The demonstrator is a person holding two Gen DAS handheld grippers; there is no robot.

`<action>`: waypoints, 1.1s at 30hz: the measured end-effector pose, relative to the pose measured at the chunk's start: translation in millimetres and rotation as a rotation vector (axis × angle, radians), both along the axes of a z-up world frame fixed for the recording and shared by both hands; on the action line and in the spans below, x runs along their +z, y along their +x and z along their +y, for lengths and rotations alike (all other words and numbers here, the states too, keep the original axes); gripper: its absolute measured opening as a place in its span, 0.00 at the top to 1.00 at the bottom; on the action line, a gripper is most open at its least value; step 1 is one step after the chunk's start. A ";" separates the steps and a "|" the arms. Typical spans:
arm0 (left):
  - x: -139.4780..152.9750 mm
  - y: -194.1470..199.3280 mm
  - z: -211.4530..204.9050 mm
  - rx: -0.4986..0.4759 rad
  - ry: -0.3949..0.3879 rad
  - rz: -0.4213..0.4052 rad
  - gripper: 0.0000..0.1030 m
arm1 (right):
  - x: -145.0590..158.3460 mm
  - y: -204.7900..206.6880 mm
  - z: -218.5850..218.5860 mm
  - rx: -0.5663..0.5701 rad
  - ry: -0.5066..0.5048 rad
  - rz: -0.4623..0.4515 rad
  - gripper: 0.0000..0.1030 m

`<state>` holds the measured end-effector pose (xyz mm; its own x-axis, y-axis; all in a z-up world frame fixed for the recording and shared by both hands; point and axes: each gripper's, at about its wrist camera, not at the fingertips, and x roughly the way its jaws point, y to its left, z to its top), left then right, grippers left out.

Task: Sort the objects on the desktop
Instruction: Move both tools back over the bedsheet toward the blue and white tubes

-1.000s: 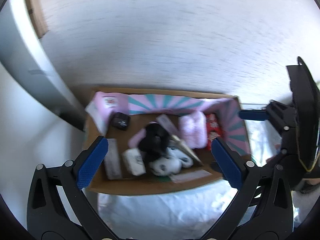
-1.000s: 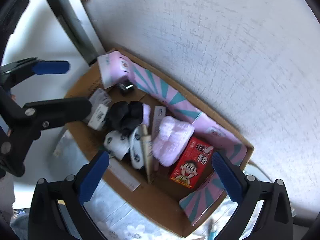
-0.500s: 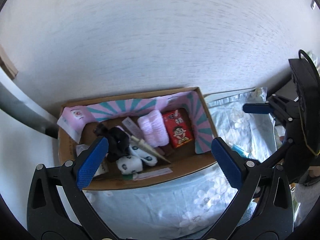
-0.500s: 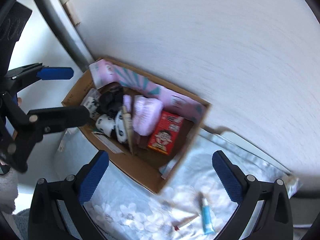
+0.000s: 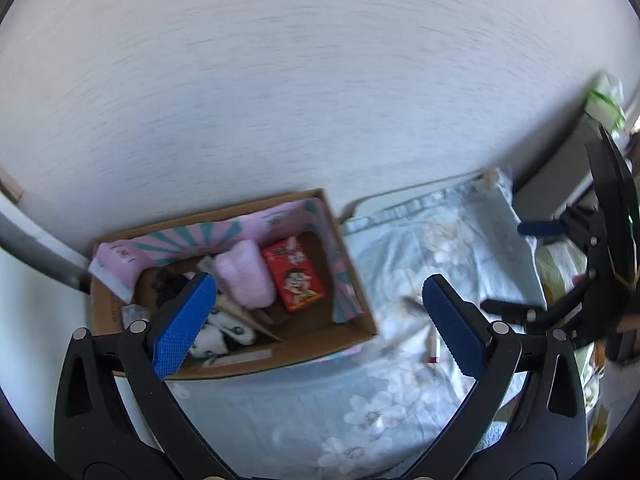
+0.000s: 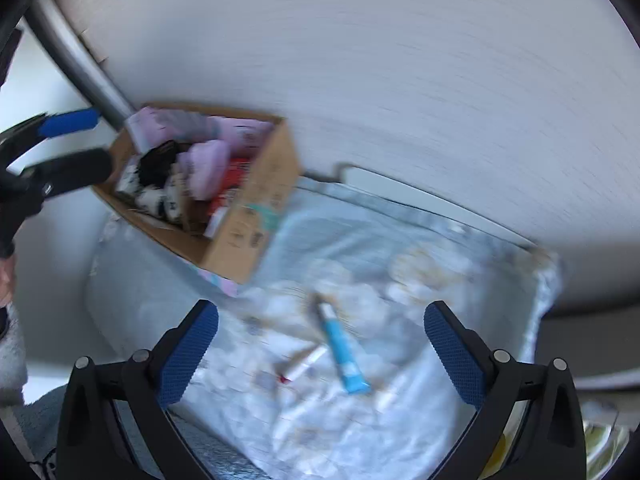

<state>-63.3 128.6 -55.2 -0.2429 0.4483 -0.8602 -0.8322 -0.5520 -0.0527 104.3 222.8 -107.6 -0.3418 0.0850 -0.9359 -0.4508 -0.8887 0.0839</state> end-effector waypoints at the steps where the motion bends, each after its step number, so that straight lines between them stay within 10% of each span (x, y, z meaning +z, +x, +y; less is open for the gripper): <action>1: -1.1 7.4 2.9 -0.014 -0.001 0.003 0.00 | -0.1 8.9 3.4 -0.016 0.032 -0.011 0.00; 12: -60.1 109.1 60.5 -0.228 -0.085 -0.011 0.00 | -47.6 65.1 27.8 -0.025 -0.031 -0.020 0.04; 20: -124.5 126.6 61.8 -0.119 -0.099 -0.112 0.07 | -95.5 59.8 19.4 0.104 -0.038 -0.064 0.29; 33: -175.3 152.5 62.4 -0.044 -0.083 -0.013 0.36 | -126.1 46.1 -0.2 0.290 -0.057 0.004 0.52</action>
